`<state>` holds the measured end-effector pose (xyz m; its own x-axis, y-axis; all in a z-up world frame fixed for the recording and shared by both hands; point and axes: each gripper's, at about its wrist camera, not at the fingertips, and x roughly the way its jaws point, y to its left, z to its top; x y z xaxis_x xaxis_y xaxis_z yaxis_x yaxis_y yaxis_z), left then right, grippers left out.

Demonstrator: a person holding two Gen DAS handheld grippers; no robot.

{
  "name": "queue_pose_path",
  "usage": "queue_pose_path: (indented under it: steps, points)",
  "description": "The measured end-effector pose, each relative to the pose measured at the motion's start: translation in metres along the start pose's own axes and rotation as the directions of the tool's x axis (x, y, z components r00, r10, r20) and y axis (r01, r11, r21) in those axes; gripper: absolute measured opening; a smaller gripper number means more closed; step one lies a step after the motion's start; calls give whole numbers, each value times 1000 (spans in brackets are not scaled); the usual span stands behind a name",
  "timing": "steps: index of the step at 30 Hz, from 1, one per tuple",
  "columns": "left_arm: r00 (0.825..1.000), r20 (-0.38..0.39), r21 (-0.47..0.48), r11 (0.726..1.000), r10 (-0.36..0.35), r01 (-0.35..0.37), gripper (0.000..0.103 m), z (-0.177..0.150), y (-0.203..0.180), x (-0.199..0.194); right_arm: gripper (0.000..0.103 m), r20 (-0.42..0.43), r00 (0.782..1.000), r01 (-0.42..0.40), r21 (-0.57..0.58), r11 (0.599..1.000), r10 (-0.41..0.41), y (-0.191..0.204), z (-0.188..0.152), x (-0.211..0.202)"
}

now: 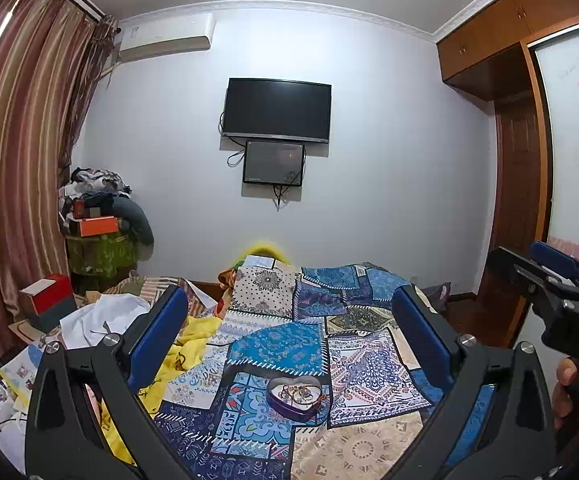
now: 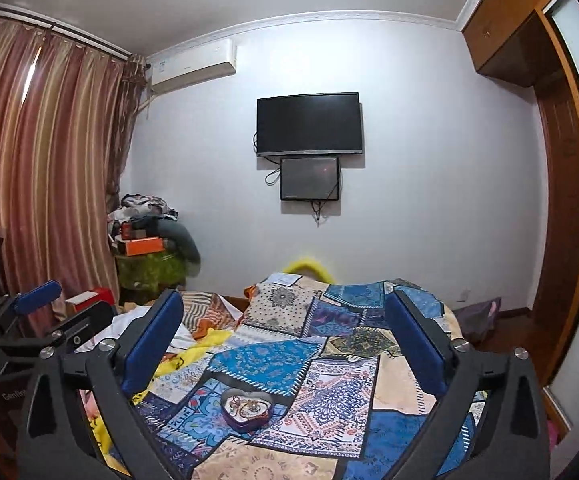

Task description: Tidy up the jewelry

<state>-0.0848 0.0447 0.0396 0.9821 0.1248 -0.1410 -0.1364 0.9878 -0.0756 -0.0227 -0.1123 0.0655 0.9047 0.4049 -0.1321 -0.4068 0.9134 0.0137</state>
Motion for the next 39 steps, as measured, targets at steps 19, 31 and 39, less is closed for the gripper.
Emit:
queue_pose_path:
  steps: [19, 31, 39]
  points:
    - [1000, -27, -3, 1000, 2, -2, 102, -6, -4, 10, 100, -45, 999, -14, 11, 1000, 15, -11, -9, -9]
    - [999, -35, -6, 1000, 4, -4, 102, -7, 2, 12, 100, -57, 998, -19, 16, 1000, 20, -11, -9, -9]
    - [999, -41, -2, 1000, 1, -1, 102, -9, 2, 14, 100, -71, 997, -23, 19, 1000, 24, -13, -9, -7]
